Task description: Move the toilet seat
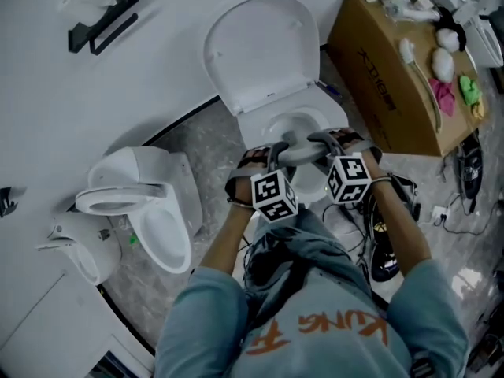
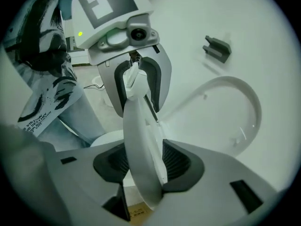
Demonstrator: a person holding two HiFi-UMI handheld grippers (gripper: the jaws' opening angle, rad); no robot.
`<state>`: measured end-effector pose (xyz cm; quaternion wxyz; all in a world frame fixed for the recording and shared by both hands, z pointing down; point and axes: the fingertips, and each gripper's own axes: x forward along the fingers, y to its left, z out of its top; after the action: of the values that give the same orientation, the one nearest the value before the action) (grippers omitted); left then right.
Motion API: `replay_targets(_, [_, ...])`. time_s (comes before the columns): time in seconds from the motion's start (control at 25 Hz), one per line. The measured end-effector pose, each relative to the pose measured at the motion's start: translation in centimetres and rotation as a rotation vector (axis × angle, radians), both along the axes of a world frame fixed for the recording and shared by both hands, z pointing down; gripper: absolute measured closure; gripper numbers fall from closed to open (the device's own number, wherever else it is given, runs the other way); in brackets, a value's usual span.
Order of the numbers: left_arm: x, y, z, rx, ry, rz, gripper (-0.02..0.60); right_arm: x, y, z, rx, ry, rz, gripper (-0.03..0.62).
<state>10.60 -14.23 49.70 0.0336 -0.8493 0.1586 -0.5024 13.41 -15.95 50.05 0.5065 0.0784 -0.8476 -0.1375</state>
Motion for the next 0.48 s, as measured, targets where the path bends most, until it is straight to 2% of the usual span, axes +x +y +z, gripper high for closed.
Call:
replay_targets(0.08, [-0.8,-2.1,-1.4,0.017,0.051,-0.049,0.356,-0.5,-2.1,-1.5,0.073,-0.008,0.016,0.438])
replay_targets(0.16, [-1.5,-3.9,-2.8,0.044,0.086,-0.093,0.356,-1.0,-3.7,-2.8,0.106,-0.011,0.033,0.444])
replay_targets(0.28, [-2.5,-7.2,-4.5,0.125,0.099,-0.122,0.357,-1.4,-6.9,-4.8,0.175,-0.015,0.062,0.438])
replay_targets(0.36, [-3.2,-9.5,-5.5,0.19,0.102,-0.149,0.357,-1.5,-9.2,-6.0,0.248,-0.006,0.089,0.488])
replay_targets(0.48, [-4.4,-12.4,-6.8,0.279,0.096,-0.19,0.362,-2.2,-12.2,-7.2,0.287,-0.003,0.14,0.48])
